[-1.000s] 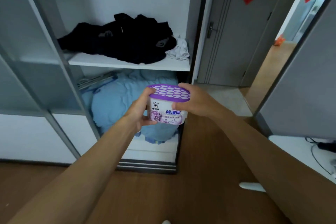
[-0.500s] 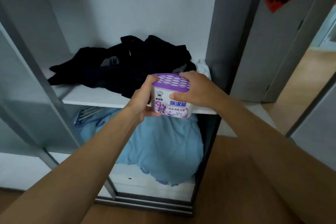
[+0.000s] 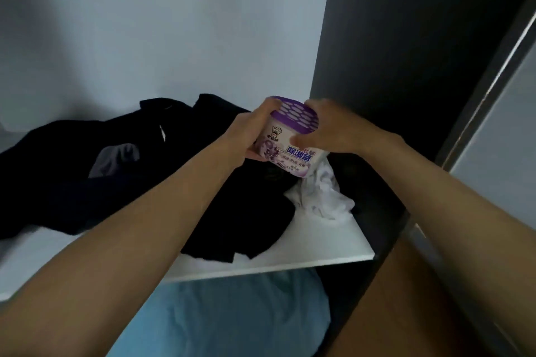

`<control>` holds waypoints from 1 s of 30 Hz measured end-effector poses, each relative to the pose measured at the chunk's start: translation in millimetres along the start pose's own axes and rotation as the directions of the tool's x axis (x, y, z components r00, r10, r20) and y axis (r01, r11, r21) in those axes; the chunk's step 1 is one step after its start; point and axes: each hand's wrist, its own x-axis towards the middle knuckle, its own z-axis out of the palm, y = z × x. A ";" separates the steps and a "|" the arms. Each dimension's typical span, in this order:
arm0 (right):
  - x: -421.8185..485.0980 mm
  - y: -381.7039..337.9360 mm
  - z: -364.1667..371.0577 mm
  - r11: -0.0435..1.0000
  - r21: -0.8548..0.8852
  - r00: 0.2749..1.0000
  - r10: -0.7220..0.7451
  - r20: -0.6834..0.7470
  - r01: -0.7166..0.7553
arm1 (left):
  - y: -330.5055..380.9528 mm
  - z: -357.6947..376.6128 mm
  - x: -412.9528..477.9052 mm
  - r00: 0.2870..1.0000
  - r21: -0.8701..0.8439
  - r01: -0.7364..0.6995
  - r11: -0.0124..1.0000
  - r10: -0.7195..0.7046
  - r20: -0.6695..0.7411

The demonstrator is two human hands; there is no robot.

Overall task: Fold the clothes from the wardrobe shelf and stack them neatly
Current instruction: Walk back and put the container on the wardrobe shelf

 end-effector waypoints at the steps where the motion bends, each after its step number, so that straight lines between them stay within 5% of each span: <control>1: 12.8 -2.1 -2.6 1.000 -0.014 1.000 0.009 0.007 -0.009 | 5.7 -6.0 15.4 1.000 0.020 -0.003 1.000 0.002 0.029; 11: 113.2 19.9 -18.4 0.963 -0.156 0.962 0.188 -0.197 -0.220 | 38.9 -13.3 165.0 0.952 0.039 -0.127 0.991 0.111 0.285; 15: 143.0 38.8 -12.5 0.940 -0.172 0.925 0.236 -0.297 -0.295 | 36.5 -8.6 228.3 0.993 -0.002 -0.100 0.995 0.100 0.065; 18: 163.7 53.5 0.5 0.920 -0.224 0.912 0.239 -0.333 -0.323 | 12.8 -8.2 266.0 0.995 0.389 -0.085 0.917 0.057 0.083; 21: 182.2 67.9 17.3 0.912 -0.236 0.913 0.254 -0.320 -0.336 | -18.6 -4.0 271.6 0.975 0.763 -0.181 0.620 0.011 0.221; 24: 199.6 83.6 30.7 0.914 -0.249 0.927 0.251 -0.279 -0.322 | -49.1 3.9 276.2 0.947 0.820 -0.271 0.504 -0.010 0.320; 30: 231.1 116.4 59.2 0.907 -0.301 0.953 0.252 -0.169 -0.293 | -77.9 8.7 297.7 0.957 0.745 -0.259 0.614 0.060 0.284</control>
